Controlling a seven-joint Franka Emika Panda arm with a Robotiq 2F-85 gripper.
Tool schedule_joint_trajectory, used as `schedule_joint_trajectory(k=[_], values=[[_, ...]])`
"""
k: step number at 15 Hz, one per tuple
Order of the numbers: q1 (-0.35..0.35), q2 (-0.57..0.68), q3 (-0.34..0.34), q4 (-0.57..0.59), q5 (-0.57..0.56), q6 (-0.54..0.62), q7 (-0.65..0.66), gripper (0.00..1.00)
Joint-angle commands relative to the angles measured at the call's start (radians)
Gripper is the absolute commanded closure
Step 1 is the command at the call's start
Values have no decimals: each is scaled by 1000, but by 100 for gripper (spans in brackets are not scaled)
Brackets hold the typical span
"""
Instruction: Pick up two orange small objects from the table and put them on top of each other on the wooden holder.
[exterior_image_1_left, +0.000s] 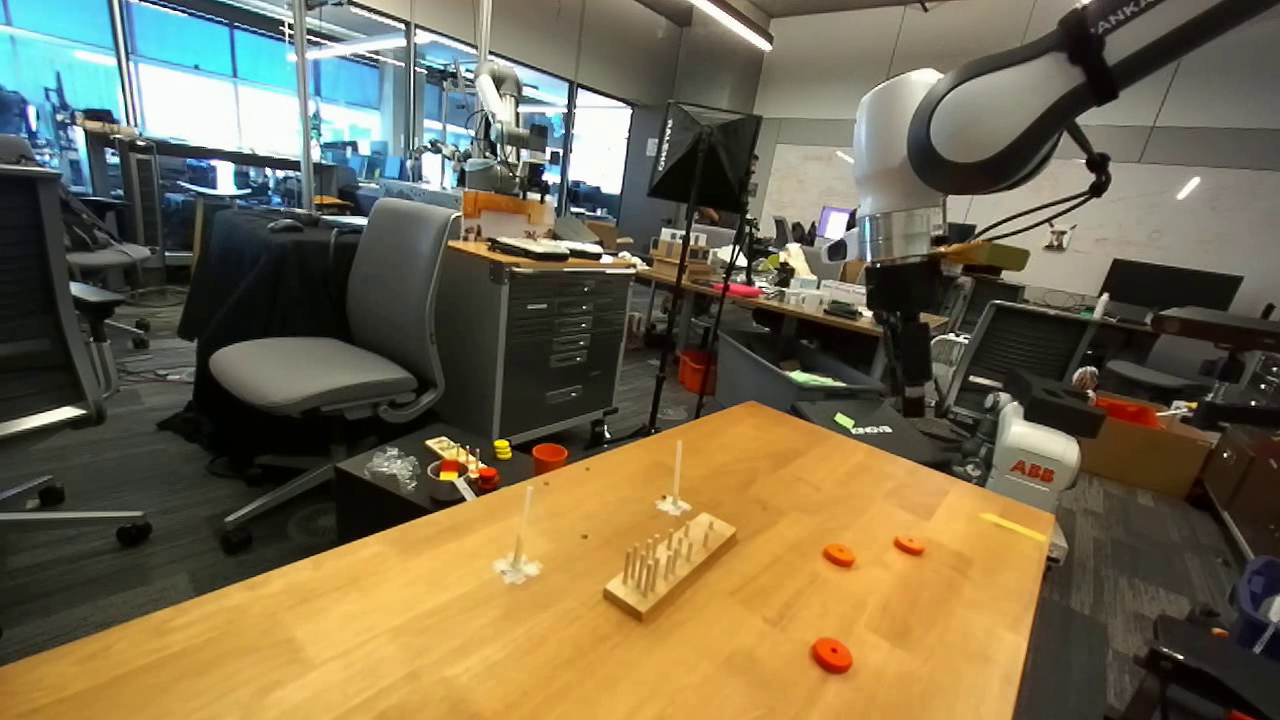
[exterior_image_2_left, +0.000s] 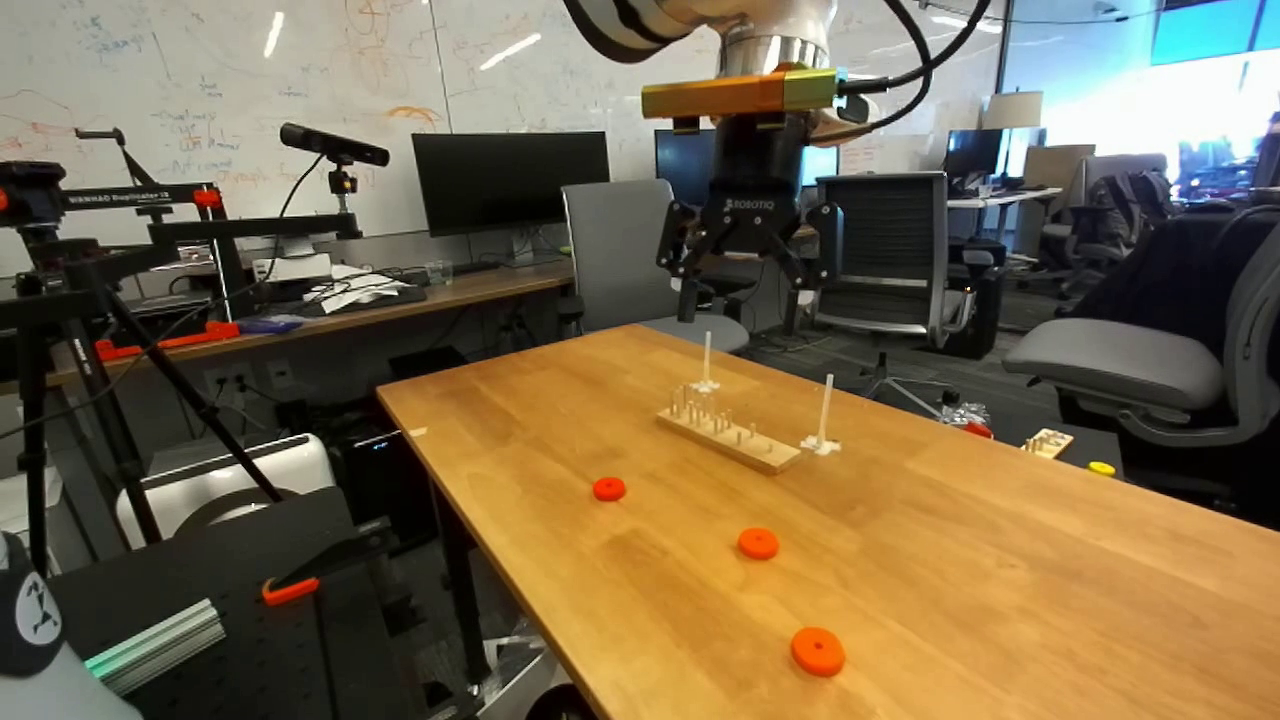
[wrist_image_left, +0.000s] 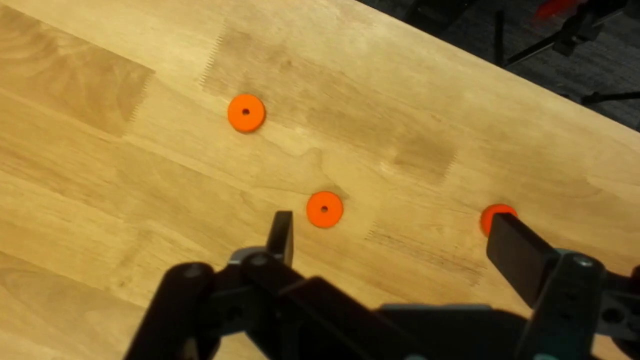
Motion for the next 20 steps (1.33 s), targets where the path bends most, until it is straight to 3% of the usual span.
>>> schedule_joint_trajectory(k=[1, 8, 10, 20], values=[[-12, 118, 5, 102, 22, 12, 64, 0], [-15, 296, -12, 193, -22, 56, 164, 0], [-21, 268, -3, 155, -14, 54, 145, 0], [4, 371, -15, 192, -71, 94, 213, 0]])
